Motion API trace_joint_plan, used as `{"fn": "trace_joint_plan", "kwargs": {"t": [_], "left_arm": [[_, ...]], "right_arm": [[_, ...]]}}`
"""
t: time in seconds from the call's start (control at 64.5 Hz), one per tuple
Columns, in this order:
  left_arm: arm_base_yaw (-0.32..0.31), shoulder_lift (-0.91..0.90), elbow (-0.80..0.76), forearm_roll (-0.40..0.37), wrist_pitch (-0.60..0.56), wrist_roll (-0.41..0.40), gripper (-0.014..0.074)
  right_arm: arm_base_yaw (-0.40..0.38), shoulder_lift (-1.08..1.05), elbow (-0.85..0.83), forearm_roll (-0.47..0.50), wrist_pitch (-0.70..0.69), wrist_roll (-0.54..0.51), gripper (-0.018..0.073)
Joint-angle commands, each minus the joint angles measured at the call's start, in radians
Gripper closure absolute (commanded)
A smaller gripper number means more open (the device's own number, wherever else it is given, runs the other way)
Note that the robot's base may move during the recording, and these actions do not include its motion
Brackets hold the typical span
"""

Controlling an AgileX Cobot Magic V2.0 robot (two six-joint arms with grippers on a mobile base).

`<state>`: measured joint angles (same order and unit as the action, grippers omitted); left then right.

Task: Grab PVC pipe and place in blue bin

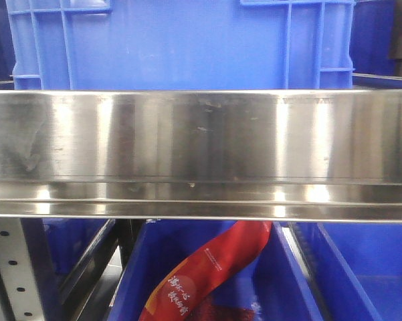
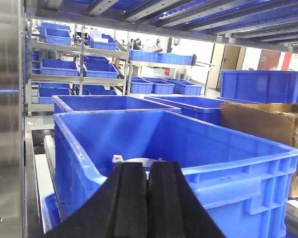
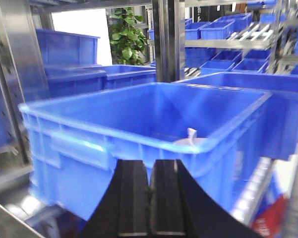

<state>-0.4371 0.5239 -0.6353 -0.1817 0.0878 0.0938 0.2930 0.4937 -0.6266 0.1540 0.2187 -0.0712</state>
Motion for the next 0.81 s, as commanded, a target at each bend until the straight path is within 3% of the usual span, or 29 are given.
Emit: {"fn": "trace_joint_plan", "kwargs": {"t": [0.0, 0.108, 0.279, 0.372, 0.465, 0.573, 0.79], "left_arm": [[-0.003, -0.008, 0.002, 0.002, -0.015, 0.0, 0.0707], [-0.003, -0.008, 0.002, 0.002, -0.015, 0.0, 0.0707], [-0.003, -0.008, 0.002, 0.002, -0.015, 0.0, 0.0707], [-0.003, -0.008, 0.002, 0.002, -0.015, 0.0, 0.0707], [-0.003, -0.008, 0.002, 0.002, -0.015, 0.0, 0.0707], [-0.003, -0.008, 0.002, 0.002, -0.015, 0.0, 0.0707], [-0.003, -0.008, 0.002, 0.002, -0.019, 0.0, 0.0707]], "right_arm": [[-0.006, -0.045, 0.051, -0.102, -0.001, 0.047, 0.0727], [-0.027, -0.152, 0.161, -0.188, 0.001, 0.145, 0.0727], [-0.166, -0.341, 0.331, -0.302, 0.045, 0.144, 0.0727], [-0.266, -0.417, 0.388, -0.302, 0.083, 0.144, 0.0727], [-0.346, -0.48, 0.456, -0.288, 0.029, 0.149, 0.0727], [-0.405, -0.494, 0.532, -0.225, -0.06, 0.149, 0.0727], [-0.504, -0.494, 0.594, -0.22, -0.104, 0.113, 0.0727]]}}
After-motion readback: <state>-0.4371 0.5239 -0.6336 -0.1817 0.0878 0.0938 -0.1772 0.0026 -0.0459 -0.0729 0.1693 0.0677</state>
